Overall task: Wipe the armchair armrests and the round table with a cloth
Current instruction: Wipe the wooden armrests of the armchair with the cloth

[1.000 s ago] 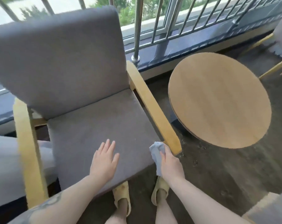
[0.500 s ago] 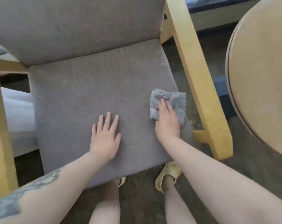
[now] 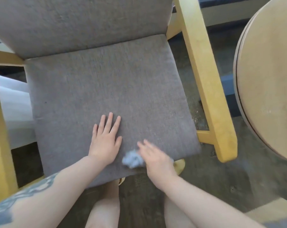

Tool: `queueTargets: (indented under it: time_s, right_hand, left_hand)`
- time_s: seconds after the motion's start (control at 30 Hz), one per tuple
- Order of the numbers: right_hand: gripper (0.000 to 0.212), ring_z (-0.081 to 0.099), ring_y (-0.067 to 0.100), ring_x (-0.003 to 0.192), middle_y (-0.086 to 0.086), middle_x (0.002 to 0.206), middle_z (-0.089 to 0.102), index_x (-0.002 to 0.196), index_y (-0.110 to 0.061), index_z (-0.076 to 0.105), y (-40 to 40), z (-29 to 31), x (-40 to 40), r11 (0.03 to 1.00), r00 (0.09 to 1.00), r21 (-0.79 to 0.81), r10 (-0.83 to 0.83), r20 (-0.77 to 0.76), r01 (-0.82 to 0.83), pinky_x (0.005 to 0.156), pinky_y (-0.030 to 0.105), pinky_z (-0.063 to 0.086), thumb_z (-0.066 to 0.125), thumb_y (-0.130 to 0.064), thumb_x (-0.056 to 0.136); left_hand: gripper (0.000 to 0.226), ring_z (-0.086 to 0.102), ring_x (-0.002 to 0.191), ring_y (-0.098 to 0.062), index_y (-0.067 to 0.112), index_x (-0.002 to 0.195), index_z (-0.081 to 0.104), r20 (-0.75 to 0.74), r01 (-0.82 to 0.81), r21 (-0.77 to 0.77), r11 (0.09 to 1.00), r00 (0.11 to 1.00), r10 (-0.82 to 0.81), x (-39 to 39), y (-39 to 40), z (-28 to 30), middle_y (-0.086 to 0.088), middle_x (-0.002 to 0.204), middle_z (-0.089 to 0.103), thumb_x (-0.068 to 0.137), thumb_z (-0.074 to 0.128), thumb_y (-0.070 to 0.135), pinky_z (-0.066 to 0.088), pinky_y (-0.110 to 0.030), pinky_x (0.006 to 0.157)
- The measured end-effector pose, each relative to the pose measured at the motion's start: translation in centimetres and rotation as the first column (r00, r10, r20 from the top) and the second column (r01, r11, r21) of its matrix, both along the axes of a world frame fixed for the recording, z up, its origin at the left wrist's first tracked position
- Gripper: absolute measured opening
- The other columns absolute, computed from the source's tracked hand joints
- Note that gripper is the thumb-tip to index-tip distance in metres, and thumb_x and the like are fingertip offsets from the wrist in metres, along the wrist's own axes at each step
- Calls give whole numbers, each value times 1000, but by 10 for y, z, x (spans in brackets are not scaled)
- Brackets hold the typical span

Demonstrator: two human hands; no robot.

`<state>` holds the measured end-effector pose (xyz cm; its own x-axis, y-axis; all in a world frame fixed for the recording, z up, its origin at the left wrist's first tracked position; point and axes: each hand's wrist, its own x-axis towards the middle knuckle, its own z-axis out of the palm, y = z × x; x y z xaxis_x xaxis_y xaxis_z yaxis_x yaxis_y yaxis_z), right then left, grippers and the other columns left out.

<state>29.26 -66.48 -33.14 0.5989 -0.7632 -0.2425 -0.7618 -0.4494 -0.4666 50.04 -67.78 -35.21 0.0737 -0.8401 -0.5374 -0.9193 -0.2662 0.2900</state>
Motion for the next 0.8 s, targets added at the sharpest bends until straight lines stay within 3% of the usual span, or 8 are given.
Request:
queueTargets:
  time_s: [0.07,0.13,0.2,0.27,0.4,0.6,0.7,0.8]
  right_hand:
    - [44,65,11,107,-8,122,65,102,-19,70,25,21,-35,990,996,119,80,26,-82,82,22,53,40,-14,70]
    - [51,68,11,98,-11,119,66,110,-20,69,10,41,-58,983,991,138,-127,35,121,76,18,48,38,-18,70]
    - [56,66,16,105,-3,123,66,125,-17,64,-37,51,-60,916,914,47,-401,57,399,82,23,49,34,-15,78]
    - [47,56,22,122,4,133,59,129,-11,60,-88,45,-40,883,889,-112,-447,95,456,94,31,47,42,-3,86]
    - [53,38,36,137,9,141,51,121,-11,64,-94,-8,9,966,969,-89,-245,-33,241,105,63,34,60,13,75]
    - [44,58,27,120,4,126,65,105,-16,71,-11,4,-43,935,942,-128,335,21,-330,90,52,52,64,4,67]
    - [44,61,28,116,8,123,66,110,-10,71,-66,16,-58,954,994,-298,67,82,-39,94,47,51,41,1,80]
    - [53,45,35,131,6,134,58,124,-13,63,-68,1,-18,933,958,-254,-279,-61,255,105,64,32,47,8,78]
  left_hand:
    - [66,-13,147,-20,30,152,-2,12,10,2,1000,1000,-10,0,4,2,3,160,-11,98,36,36,-3,-43,118]
    - [66,-16,146,-19,30,152,-4,9,5,7,1000,1000,-5,-1,9,5,4,159,-13,99,34,36,-5,-42,118]
    - [65,-19,145,-17,30,151,-6,6,-18,7,1000,1000,18,-3,16,7,5,159,-14,99,33,36,-7,-41,118]
    - [65,-20,145,-17,31,151,-8,22,-47,18,999,999,47,-6,23,9,5,158,-15,99,32,37,-7,-40,118]
    - [65,-17,146,-20,31,151,-8,57,-157,15,988,986,156,-14,33,9,1,159,-15,99,32,37,-5,-42,118]
    - [66,-11,147,-27,31,152,-3,145,-309,46,950,943,300,-10,70,14,-4,160,-9,99,34,38,5,-50,118]
    - [65,-15,146,-28,33,151,-10,162,-318,84,944,940,302,-8,96,20,-3,160,-14,99,30,40,6,-52,118]
    - [64,-17,145,-26,35,150,-11,142,-315,84,945,943,302,0,110,23,-1,159,-16,100,29,40,3,-52,118]
